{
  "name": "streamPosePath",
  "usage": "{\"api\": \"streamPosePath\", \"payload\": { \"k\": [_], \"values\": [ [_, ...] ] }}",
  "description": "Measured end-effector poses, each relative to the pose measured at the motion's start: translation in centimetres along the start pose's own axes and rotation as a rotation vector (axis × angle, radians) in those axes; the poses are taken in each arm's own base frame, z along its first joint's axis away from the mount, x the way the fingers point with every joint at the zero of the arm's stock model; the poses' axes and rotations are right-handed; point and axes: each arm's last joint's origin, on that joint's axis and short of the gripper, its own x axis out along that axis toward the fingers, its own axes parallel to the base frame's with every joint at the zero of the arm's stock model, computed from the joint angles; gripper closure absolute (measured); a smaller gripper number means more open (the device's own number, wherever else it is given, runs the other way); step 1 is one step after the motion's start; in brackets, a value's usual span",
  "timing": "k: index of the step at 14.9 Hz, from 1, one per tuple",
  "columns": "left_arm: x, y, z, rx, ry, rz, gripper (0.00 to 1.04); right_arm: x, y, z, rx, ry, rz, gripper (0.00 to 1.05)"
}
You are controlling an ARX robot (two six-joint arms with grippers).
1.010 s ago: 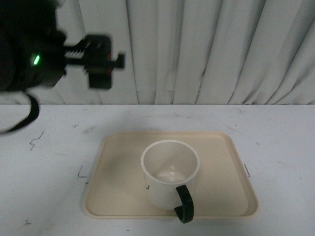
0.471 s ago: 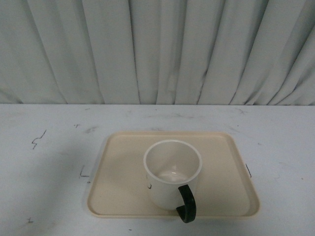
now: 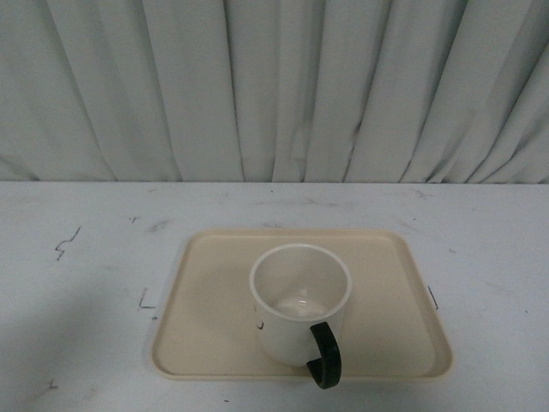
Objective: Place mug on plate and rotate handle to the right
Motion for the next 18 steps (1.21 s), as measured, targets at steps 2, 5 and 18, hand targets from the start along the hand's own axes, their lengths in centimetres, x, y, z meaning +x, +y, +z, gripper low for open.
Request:
{"api": "streamPosePath", "payload": {
  "k": [2,5,18],
  "values": [
    [-0.7,-0.2,0.0,0.001,-0.006,-0.022,1.03,0.0,0.0,0.0,0.0,0.0,0.0,0.07],
    [-1.4,-0.1,0.5,0.0,-0.032,-0.02,1.03,0.0,0.0,0.0,0.0,0.0,0.0,0.07],
    [-5.4,0.0,0.1,0.001,0.009,-0.02,1.03,0.0,0.0,0.0,0.0,0.0,0.0,0.07]
  ]
}}
